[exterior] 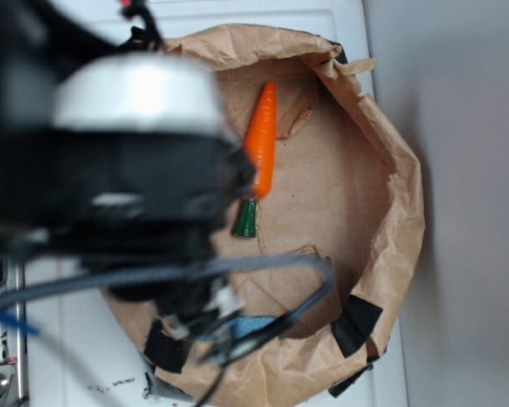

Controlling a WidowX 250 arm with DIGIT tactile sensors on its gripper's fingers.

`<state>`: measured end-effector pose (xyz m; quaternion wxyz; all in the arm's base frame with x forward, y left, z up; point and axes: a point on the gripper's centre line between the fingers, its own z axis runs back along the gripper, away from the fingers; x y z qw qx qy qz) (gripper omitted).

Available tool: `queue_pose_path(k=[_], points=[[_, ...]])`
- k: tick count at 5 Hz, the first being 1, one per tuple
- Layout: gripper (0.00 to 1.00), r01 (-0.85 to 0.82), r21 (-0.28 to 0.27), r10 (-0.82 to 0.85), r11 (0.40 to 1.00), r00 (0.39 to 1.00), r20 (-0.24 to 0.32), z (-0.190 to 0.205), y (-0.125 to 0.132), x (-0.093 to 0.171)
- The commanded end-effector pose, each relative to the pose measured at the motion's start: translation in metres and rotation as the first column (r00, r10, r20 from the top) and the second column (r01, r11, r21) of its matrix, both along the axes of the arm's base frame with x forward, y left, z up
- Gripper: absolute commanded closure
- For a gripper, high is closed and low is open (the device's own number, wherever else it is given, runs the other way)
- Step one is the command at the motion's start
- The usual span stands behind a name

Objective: Grab the carrot.

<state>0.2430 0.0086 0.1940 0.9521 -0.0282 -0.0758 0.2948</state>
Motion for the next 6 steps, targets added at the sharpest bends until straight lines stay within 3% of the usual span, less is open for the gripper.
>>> queue_pose_path(k=[1,3,5,6], points=[[0.00,-0.128,-0.115,0.137,0.985,0.988,0.069,0.016,0.017,0.009],[0.00,-0.128,-0.115,0.137,0.985,0.988,0.069,0.016,0.017,0.009],[0.00,-0.192,0.053,0.186,0.980,0.977,0.103,-0.064,0.019,0.017],[0.00,-0.213,0.111,0.203,0.971,0.974,0.099,-0.093,0.022,0.025]])
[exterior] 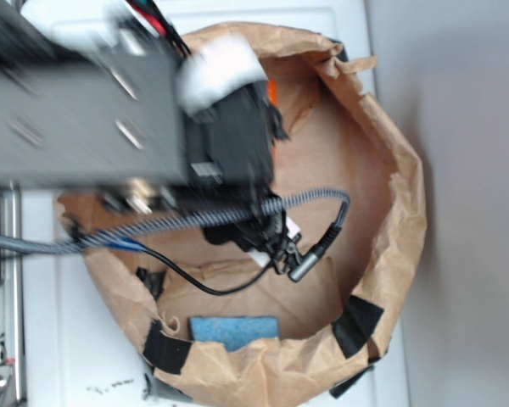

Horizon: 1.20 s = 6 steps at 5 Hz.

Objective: Grab the carrot.

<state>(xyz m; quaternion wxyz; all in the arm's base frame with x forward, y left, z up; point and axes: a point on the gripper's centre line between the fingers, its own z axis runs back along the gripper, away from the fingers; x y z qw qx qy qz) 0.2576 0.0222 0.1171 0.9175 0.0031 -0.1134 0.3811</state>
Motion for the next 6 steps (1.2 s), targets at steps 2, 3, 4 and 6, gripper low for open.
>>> queue_pose_path(k=[2,3,4,6], points=[[0.00,-0.066,0.070,0.064,0.995,0.997,0.036,-0.045,0.034,0.031],[0.00,-0.056,0.051,0.055,0.997,0.998,0.032,-0.074,0.056,0.048],[0.84,-0.060,0.063,0.059,0.996,0.998,0.022,-0.089,0.057,0.050],[1.00,-0.029,-0.008,0.029,1.000,0.999,0.042,-0.037,0.036,0.035]])
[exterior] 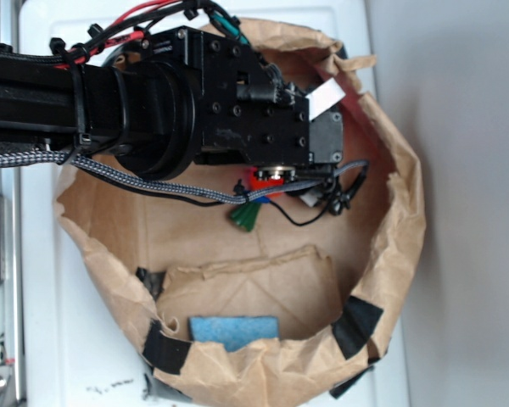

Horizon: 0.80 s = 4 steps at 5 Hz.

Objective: Grab the carrot.

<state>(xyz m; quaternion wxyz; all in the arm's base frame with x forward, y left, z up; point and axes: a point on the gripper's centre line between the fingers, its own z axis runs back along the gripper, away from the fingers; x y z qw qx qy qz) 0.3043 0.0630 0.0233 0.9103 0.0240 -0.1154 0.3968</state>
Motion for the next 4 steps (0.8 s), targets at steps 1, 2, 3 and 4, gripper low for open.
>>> queue_pose_path(k=[1,2,3,4], points=[[1.00,0.012,-0.080,-0.007,0.997,0.998,0.070,0.102,-0.024,-0.018],[1.00,0.045,-0.123,-0.034,0.991,0.995,0.089,0.147,-0.039,-0.023],[1.00,0.053,-0.103,-0.039,0.993,0.990,0.134,0.169,-0.047,-0.030],[1.00,0.093,-0.098,-0.082,0.991,0.990,0.114,0.177,-0.047,-0.035]])
